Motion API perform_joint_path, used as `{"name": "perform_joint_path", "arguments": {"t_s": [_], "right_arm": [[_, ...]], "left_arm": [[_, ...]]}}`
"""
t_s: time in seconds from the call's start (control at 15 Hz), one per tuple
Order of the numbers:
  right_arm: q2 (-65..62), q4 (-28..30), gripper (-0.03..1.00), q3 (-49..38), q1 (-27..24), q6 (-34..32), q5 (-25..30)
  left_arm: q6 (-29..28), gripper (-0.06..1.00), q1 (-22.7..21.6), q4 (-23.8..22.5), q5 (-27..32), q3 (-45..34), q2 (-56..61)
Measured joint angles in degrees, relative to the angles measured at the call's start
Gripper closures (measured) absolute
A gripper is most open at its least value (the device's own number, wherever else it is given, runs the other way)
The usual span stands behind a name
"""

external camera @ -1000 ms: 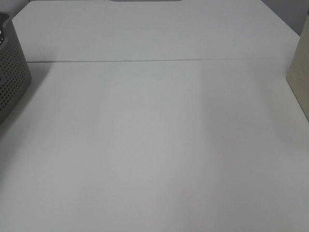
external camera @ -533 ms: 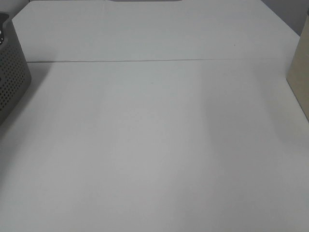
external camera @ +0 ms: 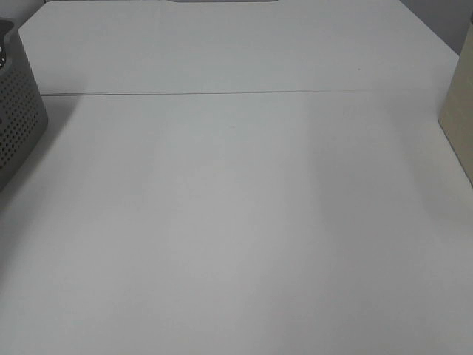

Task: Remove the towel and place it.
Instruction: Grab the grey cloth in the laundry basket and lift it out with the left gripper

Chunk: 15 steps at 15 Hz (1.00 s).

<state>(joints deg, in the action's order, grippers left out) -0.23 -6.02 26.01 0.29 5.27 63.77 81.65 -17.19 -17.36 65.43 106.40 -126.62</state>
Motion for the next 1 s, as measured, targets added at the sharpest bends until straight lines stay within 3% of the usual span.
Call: {"name": "perform_joint_path", "arguments": {"t_s": [0.07, 0.2, 0.47, 0.73, 1.0], "right_arm": [[0.0, 0.0, 0.22, 0.0, 0.0, 0.0, 0.0], [0.0, 0.0, 0.22, 0.0, 0.0, 0.0, 0.0], [0.0, 0.0, 0.22, 0.0, 0.0, 0.0, 0.0], [0.0, 0.0, 0.22, 0.0, 0.0, 0.0, 0.0], [0.0, 0.0, 0.22, 0.0, 0.0, 0.0, 0.0]], "left_arm": [[-1.4, 0.84, 0.0, -1.1, 0.0, 0.0, 0.1], [-5.0, 0.94, 0.0, -2.6, 0.0, 0.0, 0.1], [-13.1, 0.94, 0.0, -1.4, -0.2, 0.0, 0.1], [-33.9, 0.94, 4.0, -3.1, 2.5, 2.8, 2.0], [-44.1, 0.94, 9.1, -2.3, 3.6, 6.9, 10.3]]}}
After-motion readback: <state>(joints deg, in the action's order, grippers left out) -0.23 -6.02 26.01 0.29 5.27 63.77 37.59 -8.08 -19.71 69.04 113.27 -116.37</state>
